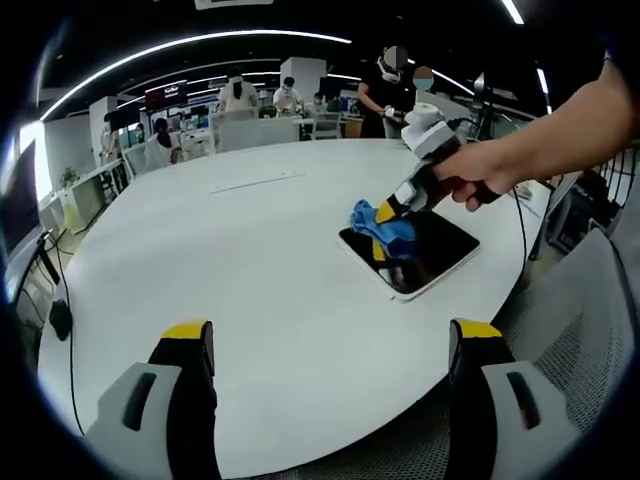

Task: Wipe the mirror surface with the cleaning cloth until all visible marks leave the cleaned area.

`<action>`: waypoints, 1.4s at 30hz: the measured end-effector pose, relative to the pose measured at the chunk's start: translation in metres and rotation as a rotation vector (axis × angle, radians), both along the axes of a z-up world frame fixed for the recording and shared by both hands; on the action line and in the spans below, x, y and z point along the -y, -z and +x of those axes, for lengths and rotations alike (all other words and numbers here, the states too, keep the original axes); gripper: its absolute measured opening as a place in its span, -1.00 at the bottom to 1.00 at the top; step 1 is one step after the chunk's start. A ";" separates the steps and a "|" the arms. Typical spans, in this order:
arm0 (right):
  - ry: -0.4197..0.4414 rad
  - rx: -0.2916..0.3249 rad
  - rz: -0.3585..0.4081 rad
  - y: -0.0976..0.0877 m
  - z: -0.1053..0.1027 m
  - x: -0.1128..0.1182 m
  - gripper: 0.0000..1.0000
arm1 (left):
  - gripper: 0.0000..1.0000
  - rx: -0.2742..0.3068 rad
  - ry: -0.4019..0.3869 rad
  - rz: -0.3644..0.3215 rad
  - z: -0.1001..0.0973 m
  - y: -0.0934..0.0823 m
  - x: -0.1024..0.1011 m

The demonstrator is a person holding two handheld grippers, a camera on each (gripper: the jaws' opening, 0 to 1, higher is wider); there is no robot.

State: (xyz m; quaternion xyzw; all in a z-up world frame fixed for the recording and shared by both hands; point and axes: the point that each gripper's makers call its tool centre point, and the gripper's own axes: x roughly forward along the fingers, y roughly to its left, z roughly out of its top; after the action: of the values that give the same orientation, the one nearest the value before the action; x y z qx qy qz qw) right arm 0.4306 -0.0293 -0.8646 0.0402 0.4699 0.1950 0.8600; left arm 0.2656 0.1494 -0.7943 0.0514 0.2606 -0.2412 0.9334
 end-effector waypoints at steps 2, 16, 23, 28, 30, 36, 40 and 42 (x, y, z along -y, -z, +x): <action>-0.004 -0.004 0.008 0.000 0.000 -0.006 -0.99 | 0.93 0.001 0.000 -0.001 0.000 0.000 0.000; -0.022 -0.027 0.026 0.000 0.003 -0.037 -0.99 | 0.90 -0.011 0.005 0.006 -0.001 0.002 0.000; -0.043 -0.013 0.022 0.001 0.003 -0.036 -0.99 | 0.88 -0.017 0.008 0.011 -0.002 0.003 0.000; -0.045 -0.028 0.030 0.001 -0.008 -0.038 -0.99 | 0.88 -0.019 0.015 0.013 -0.002 0.004 0.000; -0.047 -0.026 0.029 0.001 -0.013 -0.038 -0.99 | 0.88 -0.018 0.014 0.014 -0.002 0.004 0.000; -0.052 -0.020 0.016 0.001 -0.024 -0.040 -0.99 | 0.87 -0.018 0.013 0.017 -0.002 0.004 0.000; -0.066 -0.016 0.007 0.000 -0.032 -0.040 -0.99 | 0.86 -0.017 0.012 0.017 -0.002 0.004 0.000; -0.070 -0.016 0.006 0.000 -0.036 -0.040 -0.99 | 0.86 -0.017 0.011 0.016 -0.002 0.004 0.000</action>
State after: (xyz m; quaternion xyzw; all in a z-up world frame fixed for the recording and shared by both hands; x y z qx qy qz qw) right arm 0.3947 0.0104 -0.8647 0.0280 0.4775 0.2261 0.8486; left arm 0.2637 0.1492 -0.7981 0.0583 0.2702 -0.2447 0.9293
